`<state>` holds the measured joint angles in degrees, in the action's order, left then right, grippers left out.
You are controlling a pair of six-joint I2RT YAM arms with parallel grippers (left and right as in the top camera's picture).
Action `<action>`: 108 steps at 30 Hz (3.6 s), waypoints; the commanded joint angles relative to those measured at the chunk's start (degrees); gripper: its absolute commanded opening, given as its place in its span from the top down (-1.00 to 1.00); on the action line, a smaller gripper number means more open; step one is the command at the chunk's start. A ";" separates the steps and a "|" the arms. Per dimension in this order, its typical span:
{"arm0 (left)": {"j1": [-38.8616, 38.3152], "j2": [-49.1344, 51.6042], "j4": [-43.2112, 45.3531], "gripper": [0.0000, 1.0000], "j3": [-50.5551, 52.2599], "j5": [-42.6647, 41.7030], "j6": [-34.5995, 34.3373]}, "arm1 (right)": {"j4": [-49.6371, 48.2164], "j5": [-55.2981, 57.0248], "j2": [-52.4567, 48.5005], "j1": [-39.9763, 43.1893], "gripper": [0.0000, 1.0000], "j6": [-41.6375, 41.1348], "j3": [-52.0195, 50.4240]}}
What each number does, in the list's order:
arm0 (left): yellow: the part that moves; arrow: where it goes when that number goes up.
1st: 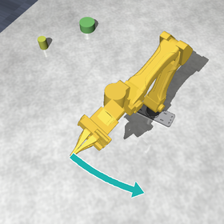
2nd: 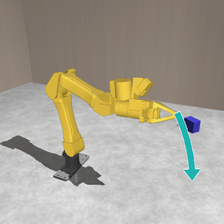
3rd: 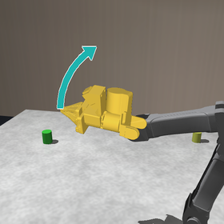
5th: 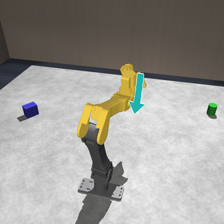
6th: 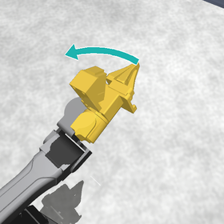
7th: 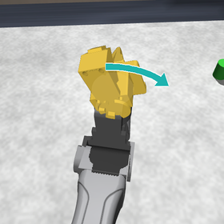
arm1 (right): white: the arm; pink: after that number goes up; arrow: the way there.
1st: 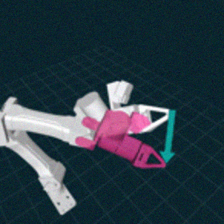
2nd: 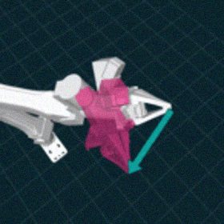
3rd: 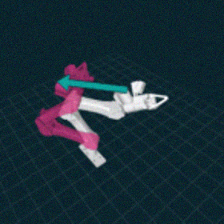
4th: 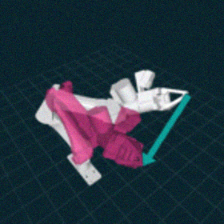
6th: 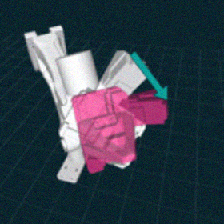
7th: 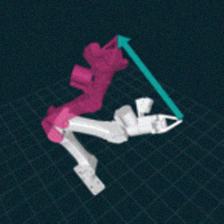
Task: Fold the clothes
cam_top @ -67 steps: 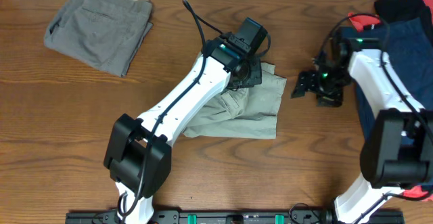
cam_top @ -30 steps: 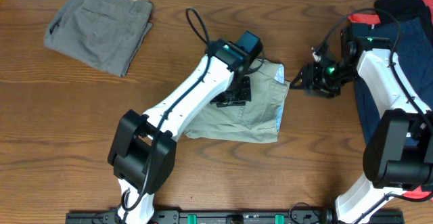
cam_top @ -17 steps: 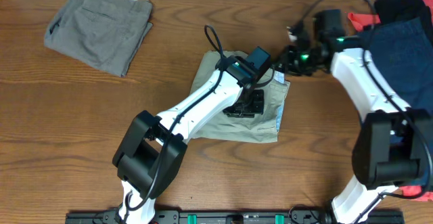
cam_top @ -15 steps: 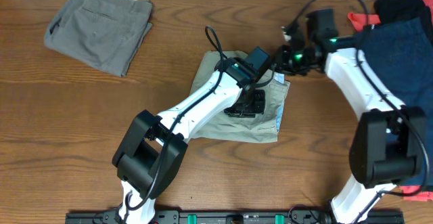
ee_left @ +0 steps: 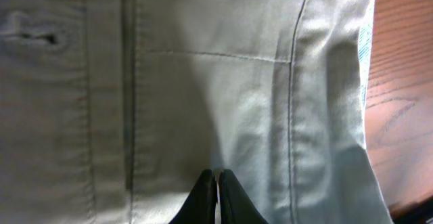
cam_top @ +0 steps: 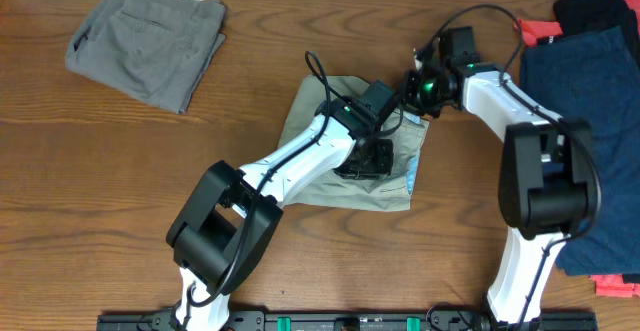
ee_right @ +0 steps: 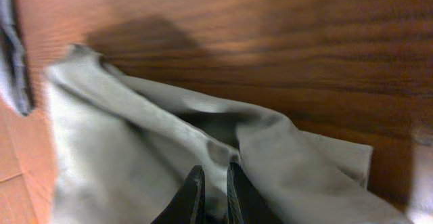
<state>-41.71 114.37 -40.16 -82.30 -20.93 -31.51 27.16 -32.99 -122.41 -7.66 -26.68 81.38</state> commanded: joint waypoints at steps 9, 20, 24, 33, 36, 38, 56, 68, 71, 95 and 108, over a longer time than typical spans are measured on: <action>-7.41 -1.25 -0.63 0.88 5.22 -3.10 1.11 | 3.10 2.80 -4.87 5.49 0.77 0.13 1.57; -11.43 -13.92 -2.62 0.88 4.79 7.82 3.82 | 32.61 2.82 -4.87 11.61 0.70 11.82 22.56; -9.18 -20.68 -2.95 0.88 4.79 14.36 3.82 | 43.17 2.78 -4.87 12.09 0.69 15.19 30.21; -6.91 -17.99 3.39 0.88 4.96 6.25 3.82 | 54.07 3.72 -4.90 8.52 0.60 24.61 32.70; -6.99 -13.03 6.25 0.88 4.96 3.50 3.17 | 52.30 4.87 -4.90 7.10 0.53 23.71 31.69; -6.99 -9.46 7.89 0.88 4.96 1.05 3.17 | 51.21 5.42 -4.90 6.64 0.48 21.57 31.41; -11.04 6.14 9.70 0.88 4.90 -8.61 2.34 | 49.35 6.27 -4.90 6.62 0.24 20.48 31.39; -2.62 -17.49 0.48 -0.55 3.41 -1.81 7.52 | 49.59 8.15 -4.90 7.93 -0.56 18.01 31.39; 5.66 -22.91 -1.51 -0.87 3.41 -0.46 8.74 | 50.25 8.15 -4.90 9.68 -0.99 17.46 31.39; 27.76 2.29 6.93 -0.96 3.41 -23.65 25.51 | 50.84 13.53 -4.90 18.56 -0.98 17.51 31.39; 22.91 8.96 8.46 -0.39 3.41 -28.61 26.53 | 50.84 13.53 -4.90 18.58 -0.98 17.51 31.39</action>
<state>-17.45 121.30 -32.12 -79.05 -48.25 -6.37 77.97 -19.59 -127.13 10.83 -8.56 113.03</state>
